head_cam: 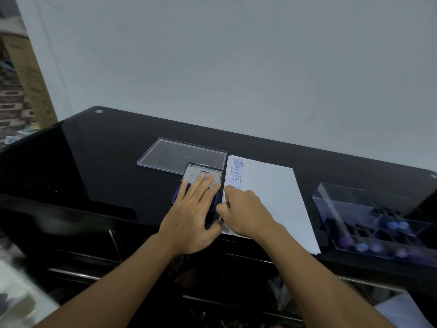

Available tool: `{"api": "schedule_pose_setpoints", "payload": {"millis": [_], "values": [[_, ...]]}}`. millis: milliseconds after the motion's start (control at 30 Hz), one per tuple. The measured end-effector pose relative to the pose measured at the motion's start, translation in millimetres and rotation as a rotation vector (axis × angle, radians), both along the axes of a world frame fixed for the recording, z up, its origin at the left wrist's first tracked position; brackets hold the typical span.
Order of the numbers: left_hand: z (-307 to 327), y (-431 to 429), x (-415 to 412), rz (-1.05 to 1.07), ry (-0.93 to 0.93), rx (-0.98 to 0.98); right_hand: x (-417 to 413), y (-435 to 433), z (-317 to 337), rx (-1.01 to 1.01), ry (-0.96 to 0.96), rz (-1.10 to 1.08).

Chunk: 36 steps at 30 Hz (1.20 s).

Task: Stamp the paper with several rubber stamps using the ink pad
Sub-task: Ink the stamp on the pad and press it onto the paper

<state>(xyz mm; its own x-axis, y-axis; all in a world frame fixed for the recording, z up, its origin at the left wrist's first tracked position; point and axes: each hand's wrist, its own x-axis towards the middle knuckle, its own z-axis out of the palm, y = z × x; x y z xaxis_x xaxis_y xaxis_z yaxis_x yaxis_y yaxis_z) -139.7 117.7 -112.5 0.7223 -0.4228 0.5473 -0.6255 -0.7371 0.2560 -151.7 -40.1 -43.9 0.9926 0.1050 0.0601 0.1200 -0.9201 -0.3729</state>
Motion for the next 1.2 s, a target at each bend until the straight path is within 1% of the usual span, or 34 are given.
{"api": "schedule_pose_setpoints", "payload": {"millis": [700, 933, 1100, 1133, 1200], "values": [[0.1, 0.2, 0.8, 0.000, 0.005, -0.002, -4.9, 0.5, 0.5, -0.011, -0.015, 0.018], [1.4, -0.5, 0.2, -0.001, 0.020, 0.018, 4.4, -2.8, 2.8, -0.011, 0.017, 0.015], [3.0, -0.8, -1.2, -0.001, 0.039, 0.026, 7.6, -6.3, 6.8, 0.058, 0.022, -0.016], [3.8, -0.9, -1.6, -0.002, 0.042, 0.020, 9.3, -8.7, 11.4, 0.099, -0.004, -0.043], [5.3, -1.1, -2.3, -0.009, 0.058, -0.001, 12.8, -15.4, 23.0, 0.255, -0.097, -0.135]]}}
